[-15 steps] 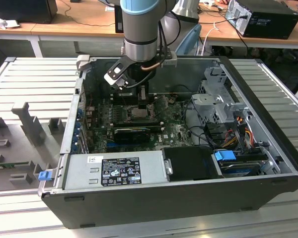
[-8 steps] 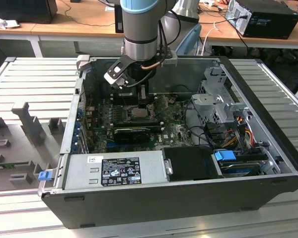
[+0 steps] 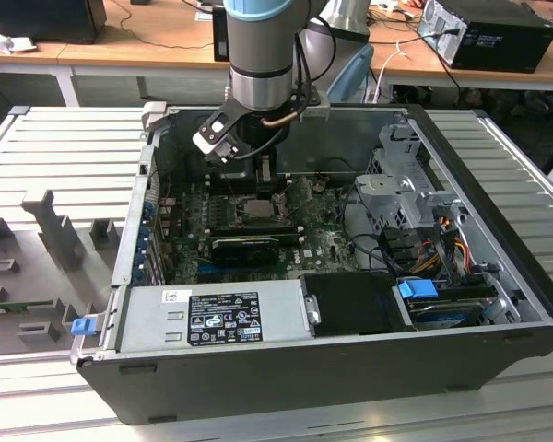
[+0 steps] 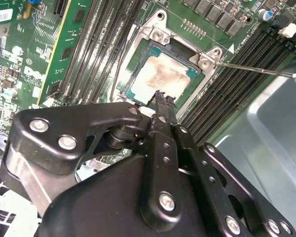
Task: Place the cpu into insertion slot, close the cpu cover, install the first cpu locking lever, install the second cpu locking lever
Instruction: 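Close the cpu cover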
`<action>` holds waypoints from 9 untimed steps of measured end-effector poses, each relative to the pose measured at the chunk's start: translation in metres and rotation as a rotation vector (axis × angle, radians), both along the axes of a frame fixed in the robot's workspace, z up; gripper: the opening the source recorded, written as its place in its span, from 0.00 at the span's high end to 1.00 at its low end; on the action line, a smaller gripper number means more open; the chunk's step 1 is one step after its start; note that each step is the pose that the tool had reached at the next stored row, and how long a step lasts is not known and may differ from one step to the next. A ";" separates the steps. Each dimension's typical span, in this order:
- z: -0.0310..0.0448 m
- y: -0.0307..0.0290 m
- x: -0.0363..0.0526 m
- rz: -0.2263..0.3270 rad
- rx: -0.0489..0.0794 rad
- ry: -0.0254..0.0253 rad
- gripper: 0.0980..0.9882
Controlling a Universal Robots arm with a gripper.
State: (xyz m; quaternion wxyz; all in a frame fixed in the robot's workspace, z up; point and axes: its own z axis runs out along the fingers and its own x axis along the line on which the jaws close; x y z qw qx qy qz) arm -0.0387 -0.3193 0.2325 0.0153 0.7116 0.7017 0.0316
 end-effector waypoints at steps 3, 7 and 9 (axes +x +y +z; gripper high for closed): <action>0.0007 0.0000 0.0000 0.000 0.000 -0.0001 0.99; 0.0014 0.0000 0.0000 0.000 0.000 0.0000 0.99; 0.0019 0.0000 0.0000 0.000 0.000 0.0002 0.99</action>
